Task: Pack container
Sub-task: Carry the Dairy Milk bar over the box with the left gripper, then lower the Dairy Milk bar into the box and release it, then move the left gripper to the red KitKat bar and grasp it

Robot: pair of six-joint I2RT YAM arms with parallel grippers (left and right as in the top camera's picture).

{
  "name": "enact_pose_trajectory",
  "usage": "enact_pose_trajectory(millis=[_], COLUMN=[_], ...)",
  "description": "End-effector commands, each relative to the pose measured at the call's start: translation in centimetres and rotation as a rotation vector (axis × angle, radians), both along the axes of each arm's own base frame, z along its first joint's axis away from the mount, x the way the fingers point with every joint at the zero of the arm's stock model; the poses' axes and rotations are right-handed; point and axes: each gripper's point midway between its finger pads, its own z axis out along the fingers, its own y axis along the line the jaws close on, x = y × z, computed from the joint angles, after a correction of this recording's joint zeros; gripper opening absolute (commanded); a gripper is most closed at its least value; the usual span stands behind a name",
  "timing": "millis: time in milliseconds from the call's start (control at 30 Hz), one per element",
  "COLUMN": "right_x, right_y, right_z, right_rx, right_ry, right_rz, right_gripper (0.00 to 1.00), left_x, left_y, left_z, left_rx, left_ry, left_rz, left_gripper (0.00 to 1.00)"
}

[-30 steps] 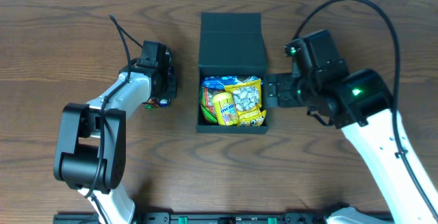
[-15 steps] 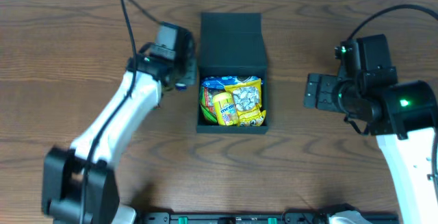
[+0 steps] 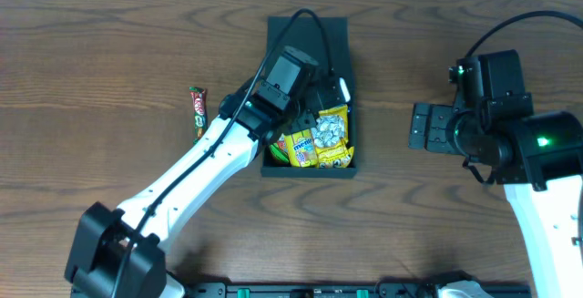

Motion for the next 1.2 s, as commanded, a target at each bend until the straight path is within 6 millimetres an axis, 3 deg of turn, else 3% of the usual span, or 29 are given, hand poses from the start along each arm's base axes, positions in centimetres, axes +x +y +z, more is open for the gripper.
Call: enact_pose_trajectory(millis=[0,233,533,567,600,633,733,867,967,1067,1167], right_x=[0.0,0.2,0.3,0.3,0.3,0.3,0.3,0.1,0.1,0.0,-0.3], right_y=[-0.9,-0.9,-0.9,-0.9,-0.9,-0.9,-0.9,-0.9,-0.6,-0.6,-0.5], right_z=[0.7,0.9,0.9,0.9,0.9,0.9,0.9,0.8,0.8,0.7,0.6], right_rx=[-0.038,-0.039,-0.038,-0.038,-0.038,-0.038,-0.038,-0.038,-0.026,-0.023,-0.018], right_ry=[-0.03,-0.04,-0.043,-0.043,-0.043,-0.043,-0.043,-0.036,-0.032,-0.029,-0.016], right_rz=[-0.006,-0.008,-0.008,-0.008,-0.008,-0.008,-0.008,-0.007,-0.001,0.001,0.005], right_gripper=[0.96,0.98,0.98,0.99,0.99,0.99,0.99,0.99,0.99,0.99,0.99], left_x=[1.4,1.5,0.9,0.9,0.9,1.0,1.9,4.6,6.2,6.6,5.0], left_y=[0.3,-0.2,-0.6,-0.6,-0.6,-0.6,0.0,2.8,6.0,11.1,17.2], left_z=[-1.1,-4.2,-6.4,-6.6,-6.6,-6.6,-6.3,-5.1,-2.5,0.3,0.3], left_rx=[0.089,0.172,0.192,0.194,0.193,0.185,0.182,0.209,0.192,0.124,-0.049], left_ry=[-0.064,-0.056,-0.016,-0.014,-0.011,-0.005,-0.013,-0.072,-0.145,-0.194,-0.061], left_rz=[-0.118,-0.255,-0.338,-0.334,-0.332,-0.316,-0.229,0.061,0.355,0.694,1.052], left_gripper=[0.06,0.06,0.06,0.24,0.48,0.96,0.95,0.95,0.95,0.95,0.95])
